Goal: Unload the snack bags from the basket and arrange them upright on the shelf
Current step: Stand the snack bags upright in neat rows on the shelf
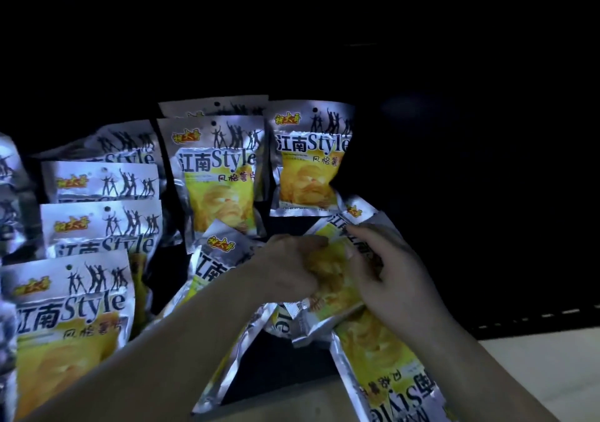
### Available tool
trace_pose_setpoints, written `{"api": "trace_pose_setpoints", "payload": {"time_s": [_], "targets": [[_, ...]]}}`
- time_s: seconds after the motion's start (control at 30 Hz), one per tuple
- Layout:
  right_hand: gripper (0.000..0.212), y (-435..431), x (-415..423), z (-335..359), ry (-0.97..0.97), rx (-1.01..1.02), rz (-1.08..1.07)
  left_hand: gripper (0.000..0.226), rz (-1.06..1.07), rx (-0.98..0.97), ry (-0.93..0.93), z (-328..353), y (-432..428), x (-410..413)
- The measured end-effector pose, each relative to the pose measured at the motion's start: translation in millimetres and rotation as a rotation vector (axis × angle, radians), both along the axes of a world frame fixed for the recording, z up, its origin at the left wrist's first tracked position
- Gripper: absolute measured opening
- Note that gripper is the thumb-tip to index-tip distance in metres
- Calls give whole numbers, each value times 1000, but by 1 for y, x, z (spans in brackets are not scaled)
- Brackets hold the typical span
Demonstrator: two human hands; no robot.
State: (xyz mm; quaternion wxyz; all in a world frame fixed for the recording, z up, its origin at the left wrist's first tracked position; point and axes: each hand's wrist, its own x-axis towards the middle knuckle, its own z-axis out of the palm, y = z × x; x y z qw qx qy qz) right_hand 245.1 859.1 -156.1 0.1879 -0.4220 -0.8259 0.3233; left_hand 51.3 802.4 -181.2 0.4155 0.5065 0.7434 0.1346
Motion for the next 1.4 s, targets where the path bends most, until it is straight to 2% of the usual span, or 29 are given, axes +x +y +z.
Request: {"api": "trace_pose_setpoints", "payload": {"time_s": [0.07, 0.13, 0.2, 0.27, 0.33, 0.4, 0.47, 0.57, 0.63, 0.7, 0.8, 0.93, 1.03, 1.13, 1.23, 1.33, 1.4], "targets": [[21, -16, 13, 14, -44, 50, -24, 82, -37, 45, 51, -4, -7, 4], [18, -31, 28, 21, -211, 65, -50, 78, -50, 159, 123, -8, -15, 9], [24, -44, 43, 18, -360, 18, -58, 72, -53, 265, 195, -10, -23, 16], [37, -55, 56, 13, -401, -68, -81, 62, -62, 391, 251, -4, -31, 28], [49, -62, 68, 3, -394, -59, -114, 49, -84, 541, 295, -1, -38, 42], [56, -66, 77, -7, -405, -13, -148, 55, -176, 489, 358, 1, -44, 54], [63, -74, 80, -18, -440, -21, -155, 70, -260, 305, 449, 1, -51, 58], [77, -84, 76, -28, -534, -92, -128, 76, -253, 320, 491, -1, -59, 58], [74, -84, 72, -30, -564, -39, -131, 74, -200, 353, 406, -1, -65, 57], [71, -81, 70, -28, -558, -9, -130, 66, -157, 466, 301, -4, -70, 54], [71, -79, 71, -16, -552, -55, -115, 52, -124, 611, 268, -11, -75, 49], [61, -73, 76, 25, -587, -140, -72, 46, -103, 564, 213, -9, -75, 49], [59, -68, 80, 69, -681, -122, 120, 43, -82, 527, 122, 1, -73, 49], [57, -68, 75, 102, -667, -2, 281, 32, 54, 469, -126, 38, -74, 50], [50, -71, 60, 116, -579, 129, 410, 54, -38, 262, -456, 75, -75, 45], [54, -71, 47, 126, -555, 153, 446, 73, -47, 181, -584, 87, -86, 31], [57, -70, 39, 129, -507, 239, 445, 73, -18, 142, -650, 88, -93, 20]]}}
